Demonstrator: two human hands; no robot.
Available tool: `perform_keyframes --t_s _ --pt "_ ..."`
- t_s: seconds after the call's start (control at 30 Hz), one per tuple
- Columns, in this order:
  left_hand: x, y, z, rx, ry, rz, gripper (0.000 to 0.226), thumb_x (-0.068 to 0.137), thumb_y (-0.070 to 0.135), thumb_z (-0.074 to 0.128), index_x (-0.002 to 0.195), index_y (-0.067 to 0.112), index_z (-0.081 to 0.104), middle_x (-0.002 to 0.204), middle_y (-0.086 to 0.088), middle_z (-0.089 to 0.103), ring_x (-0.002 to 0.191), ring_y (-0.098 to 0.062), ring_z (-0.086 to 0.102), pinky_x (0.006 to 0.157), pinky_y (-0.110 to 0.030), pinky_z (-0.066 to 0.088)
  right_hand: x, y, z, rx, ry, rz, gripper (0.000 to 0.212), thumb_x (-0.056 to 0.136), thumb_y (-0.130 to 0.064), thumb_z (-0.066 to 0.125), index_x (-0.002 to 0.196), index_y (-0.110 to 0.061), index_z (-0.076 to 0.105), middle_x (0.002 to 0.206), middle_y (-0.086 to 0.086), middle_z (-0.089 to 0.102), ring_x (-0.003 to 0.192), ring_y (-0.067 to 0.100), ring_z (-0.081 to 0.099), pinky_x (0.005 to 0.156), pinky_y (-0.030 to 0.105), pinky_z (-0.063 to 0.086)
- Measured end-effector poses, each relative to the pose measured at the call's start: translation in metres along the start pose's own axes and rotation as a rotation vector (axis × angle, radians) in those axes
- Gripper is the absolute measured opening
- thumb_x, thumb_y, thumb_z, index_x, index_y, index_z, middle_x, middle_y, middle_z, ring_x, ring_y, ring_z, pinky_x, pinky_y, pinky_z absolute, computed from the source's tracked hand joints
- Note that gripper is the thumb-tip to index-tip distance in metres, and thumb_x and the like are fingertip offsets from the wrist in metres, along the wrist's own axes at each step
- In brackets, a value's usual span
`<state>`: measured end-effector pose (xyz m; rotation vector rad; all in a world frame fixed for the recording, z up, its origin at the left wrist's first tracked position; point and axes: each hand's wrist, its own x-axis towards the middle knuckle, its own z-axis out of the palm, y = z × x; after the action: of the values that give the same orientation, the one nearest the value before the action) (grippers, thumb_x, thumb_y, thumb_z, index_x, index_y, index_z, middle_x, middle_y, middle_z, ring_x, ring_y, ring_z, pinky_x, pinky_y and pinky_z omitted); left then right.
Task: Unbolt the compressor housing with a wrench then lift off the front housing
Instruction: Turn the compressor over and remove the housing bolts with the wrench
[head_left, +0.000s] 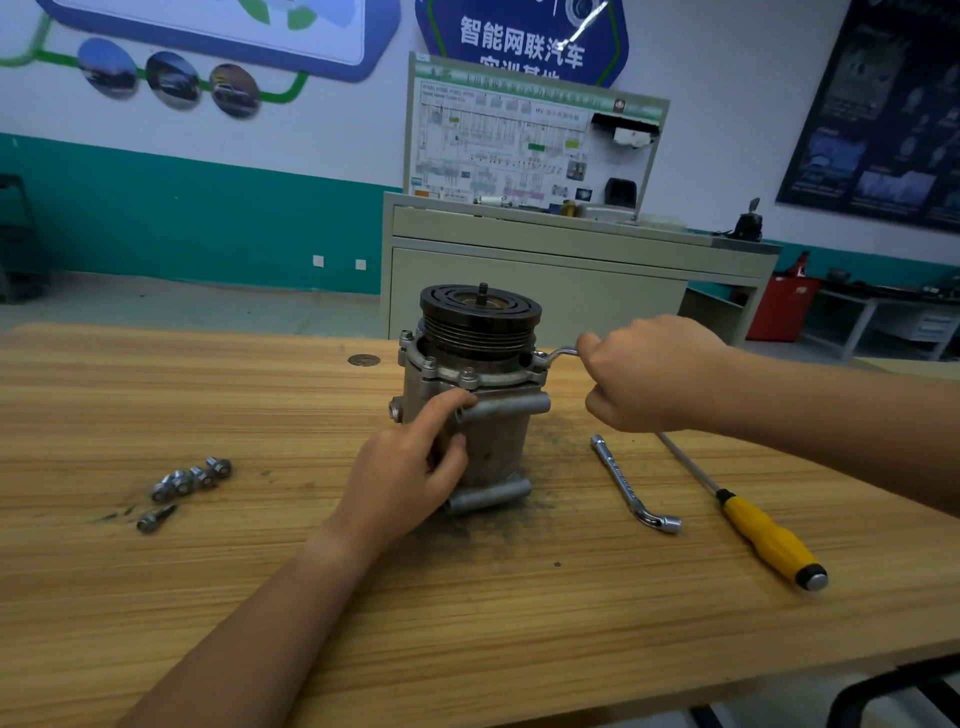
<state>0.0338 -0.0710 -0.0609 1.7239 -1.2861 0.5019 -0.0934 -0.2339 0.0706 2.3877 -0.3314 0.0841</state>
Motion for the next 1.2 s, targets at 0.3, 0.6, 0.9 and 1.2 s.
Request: perform_keyframes --t_s 0.3,0.6,0.9,1.2 --pt "0.002 -0.002 -0.002 0.033 -0.005 0.014 0.035 0.085 0.020 0.053 0.119 0.017 0.058 0.055 0.003 0.055 0.042 -0.008 0.045 0.037 -0.032 0.042 0.044 0.020 0.028 0.012 0.064 -0.020 0.030 0.093 -0.005 0.040 0.122 -0.013 0.042 0.077 0.000 0.048 0.061 0.014 0.044 0.051 0.025 0.035" --pt "0.002 0.000 -0.002 0.043 -0.005 0.005 0.035 0.085 0.021 0.053 0.119 0.017 0.058 0.057 0.009 0.051 0.042 -0.003 0.040 0.040 -0.024 0.038 0.043 0.015 0.030 0.345 0.292 0.168 0.024 0.098 -0.015 0.038 0.120 -0.010 0.048 0.094 0.009 0.062 0.084 0.026 0.058 0.075 0.035 0.047" --pt "0.001 0.004 -0.003 0.052 0.018 -0.023 0.036 0.083 0.021 0.052 0.118 0.016 0.059 0.056 0.010 0.045 0.050 -0.011 0.043 0.046 -0.024 0.032 -0.027 -0.007 0.002 0.211 0.145 0.227 0.027 0.099 -0.019 0.038 0.126 -0.021 0.038 0.060 -0.003 0.037 0.048 0.008 0.034 0.040 0.021 0.020" --pt "0.001 0.006 -0.003 0.057 0.023 -0.016 0.034 0.083 0.020 0.053 0.116 0.016 0.060 0.052 0.009 0.048 0.045 -0.010 0.043 0.039 -0.024 0.035 -0.012 -0.020 -0.007 0.082 0.029 0.180 0.026 0.092 -0.006 0.043 0.116 -0.013 0.049 0.060 -0.001 0.031 0.048 0.012 0.028 0.048 0.025 0.033"
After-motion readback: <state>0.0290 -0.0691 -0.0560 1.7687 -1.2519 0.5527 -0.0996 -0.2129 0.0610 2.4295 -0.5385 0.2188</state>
